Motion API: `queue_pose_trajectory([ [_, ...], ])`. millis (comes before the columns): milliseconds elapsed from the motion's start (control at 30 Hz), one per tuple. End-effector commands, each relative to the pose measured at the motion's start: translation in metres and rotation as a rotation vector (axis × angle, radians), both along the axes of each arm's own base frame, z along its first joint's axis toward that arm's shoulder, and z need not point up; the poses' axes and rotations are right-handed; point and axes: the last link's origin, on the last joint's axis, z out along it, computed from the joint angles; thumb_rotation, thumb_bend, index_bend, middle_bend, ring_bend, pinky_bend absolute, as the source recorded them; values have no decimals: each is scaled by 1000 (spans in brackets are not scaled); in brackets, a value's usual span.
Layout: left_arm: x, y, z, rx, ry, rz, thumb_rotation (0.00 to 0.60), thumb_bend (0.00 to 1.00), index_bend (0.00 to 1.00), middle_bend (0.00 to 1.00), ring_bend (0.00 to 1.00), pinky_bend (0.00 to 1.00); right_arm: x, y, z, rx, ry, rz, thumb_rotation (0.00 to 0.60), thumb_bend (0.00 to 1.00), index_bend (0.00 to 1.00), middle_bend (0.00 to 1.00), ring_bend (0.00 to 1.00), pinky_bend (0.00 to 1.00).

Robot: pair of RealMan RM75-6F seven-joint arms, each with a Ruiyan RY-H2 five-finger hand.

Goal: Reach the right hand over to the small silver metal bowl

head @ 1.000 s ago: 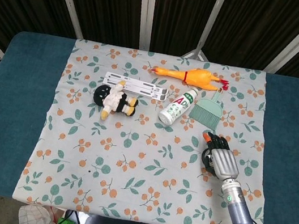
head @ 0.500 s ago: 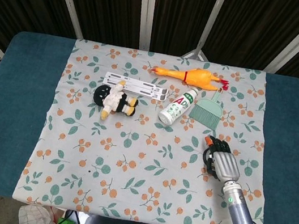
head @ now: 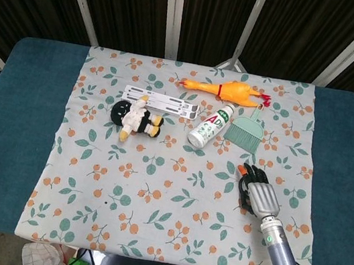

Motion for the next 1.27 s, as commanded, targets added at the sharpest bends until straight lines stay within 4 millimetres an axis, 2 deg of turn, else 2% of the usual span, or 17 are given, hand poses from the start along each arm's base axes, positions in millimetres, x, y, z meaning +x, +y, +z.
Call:
queue_pose_trajectory([
  [33, 0, 0, 0, 1, -3, -2, 600, 569, 113, 0, 0, 0, 10, -6, 18, -59, -40, 27, 600, 691, 0, 0, 0, 0],
  [233, 1, 0, 0, -4, -10, -11, 600, 570, 113, 0, 0, 0, 33, -10, 60, -158, -84, 88, 600, 691, 0, 0, 0, 0],
  [367, 1, 0, 1, -4, -11, -10, 600, 569, 113, 0, 0, 0, 38, -3, 85, -198, -98, 94, 600, 691, 0, 0, 0, 0],
  [600, 2, -2, 3, 2, -25, -20, 600, 569, 113, 0, 0, 0, 26, 35, 117, -206, -25, 91, 600, 691, 0, 0, 0, 0],
  [667, 2, -2, 3, 0, -28, -22, 600, 569, 113, 0, 0, 0, 20, 53, 127, -218, -13, 83, 600, 691, 0, 0, 0, 0],
  [767, 3, -3, 4, -4, -37, -25, 600, 569, 113, 0, 0, 0, 6, 100, 152, -257, 33, 53, 600, 691, 0, 0, 0, 0],
  [900, 3, -4, 5, -6, -44, -34, 600, 569, 113, 0, 0, 0, -5, 130, 167, -301, 71, 29, 600, 691, 0, 0, 0, 0],
  [1033, 3, -4, 6, -9, -48, -38, 600, 570, 113, 0, 0, 0, -14, 147, 178, -357, 89, 10, 600, 691, 0, 0, 0, 0],
  [1267, 2, -2, 4, -22, -46, -40, 600, 569, 113, 0, 0, 0, -24, 150, 183, -339, 110, -1, 600, 691, 0, 0, 0, 0],
])
